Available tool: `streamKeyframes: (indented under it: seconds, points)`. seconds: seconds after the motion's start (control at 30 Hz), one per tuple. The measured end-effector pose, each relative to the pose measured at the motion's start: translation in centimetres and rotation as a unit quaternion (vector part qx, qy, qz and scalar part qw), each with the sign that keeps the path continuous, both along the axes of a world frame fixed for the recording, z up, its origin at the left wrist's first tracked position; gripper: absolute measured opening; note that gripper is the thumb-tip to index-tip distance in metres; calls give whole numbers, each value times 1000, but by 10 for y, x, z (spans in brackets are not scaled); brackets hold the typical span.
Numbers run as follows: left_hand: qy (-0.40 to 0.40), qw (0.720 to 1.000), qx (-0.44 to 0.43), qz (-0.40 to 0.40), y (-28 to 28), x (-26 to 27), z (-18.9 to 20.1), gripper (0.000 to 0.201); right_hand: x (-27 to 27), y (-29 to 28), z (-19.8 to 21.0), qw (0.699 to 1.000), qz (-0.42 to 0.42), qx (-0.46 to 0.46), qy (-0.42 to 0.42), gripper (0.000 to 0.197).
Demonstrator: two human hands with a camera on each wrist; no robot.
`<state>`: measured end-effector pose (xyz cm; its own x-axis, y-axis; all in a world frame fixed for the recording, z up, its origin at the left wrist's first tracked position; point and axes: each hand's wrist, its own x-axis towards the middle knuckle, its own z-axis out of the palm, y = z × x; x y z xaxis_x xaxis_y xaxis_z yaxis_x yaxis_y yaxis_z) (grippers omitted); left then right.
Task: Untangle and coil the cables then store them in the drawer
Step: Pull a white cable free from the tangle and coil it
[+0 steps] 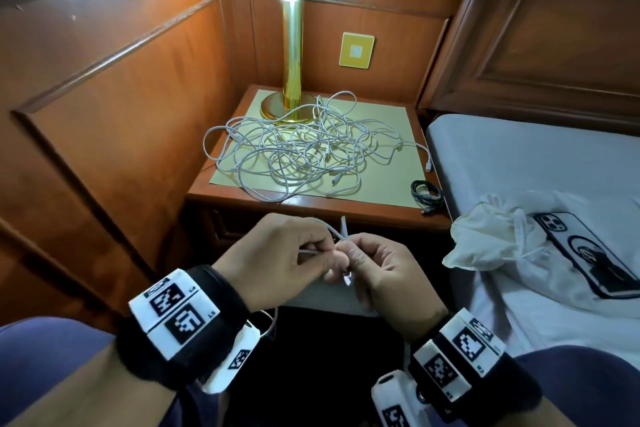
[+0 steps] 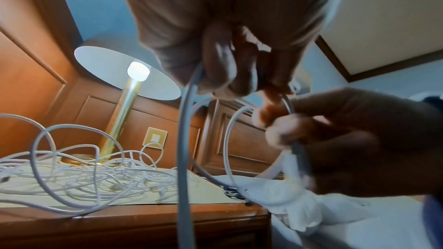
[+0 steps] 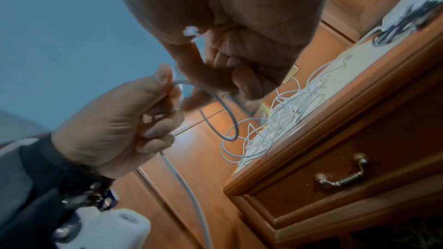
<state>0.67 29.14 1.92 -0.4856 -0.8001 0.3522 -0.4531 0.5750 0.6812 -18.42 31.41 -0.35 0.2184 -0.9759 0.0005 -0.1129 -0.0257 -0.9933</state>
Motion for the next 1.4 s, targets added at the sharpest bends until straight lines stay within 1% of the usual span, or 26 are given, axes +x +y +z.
streamKeyframes:
  seconds: [0.1, 0.2, 0.27, 0.3, 0.4, 0.47, 0.5, 0.57, 0.63, 0.67, 0.73, 0.87, 1.03, 1.13, 1.2, 1.27, 1.33, 1.4]
  points:
    - [23, 999, 1, 45, -5, 9, 1, 35, -3, -2, 3, 999, 7, 41, -11, 33]
    - [32, 997, 59, 36, -15, 25, 6, 37, -9, -5, 8, 998, 0, 66, -19, 39]
    - [47, 992, 107, 38, -21, 34, 4, 36, -13, -5, 14, 993, -4, 102, -59, 46]
    - [57, 991, 117, 41, -23, 36, 2, 35, -15, -4, 18, 990, 0, 114, -81, 47]
    - [83, 990, 104, 46, -18, 24, -5, 36, -14, -2, 23, 982, 22, 127, -137, 40]
    - [86, 991, 102, 23, -13, 10, -8, 38, -14, -1, 22, 980, 26, 122, -157, 37]
    - [84, 991, 106, 8, -11, 4, -10, 32, -14, -1, 22, 979, 25, 122, -162, 36]
    - [84, 992, 95, 1, -9, -4, -14, 17, -15, 0, 22, 978, 30, 120, -169, 30]
    - [98, 990, 96, 24, -9, -7, -19, 20, -14, 0, 21, 980, 44, 121, -154, 31]
    - [94, 991, 90, 37, -9, -8, -21, 22, -13, 1, 20, 980, 51, 126, -146, 31]
    - [58, 995, 68, 51, -8, -9, -22, 24, -10, 2, 18, 979, 60, 135, -137, 29]
    - [-4, 997, 53, 47, -7, -11, -22, 26, -7, 2, 16, 980, 55, 152, -119, 34]
    - [-31, 999, 28, 32, -6, -12, -18, 37, -6, 2, 18, 984, 58, 142, -91, 38]
    - [-37, 999, 16, 30, -7, -12, -17, 37, -7, 2, 18, 981, 61, 147, -113, 35]
    - [-9, 999, 19, 28, -11, -8, -15, 32, -8, 1, 19, 976, 48, 164, -137, 34]
    - [26, 998, 47, 23, -17, -1, -14, 27, -11, -1, 22, 970, 21, 179, -166, 34]
    - [23, 998, 63, 17, -22, 12, -12, 31, -19, -5, 26, 960, -26, 189, -204, 35]
    - [6, 998, 49, 42, -30, 32, -12, 35, -32, -11, 30, 950, -84, 194, -231, 38]
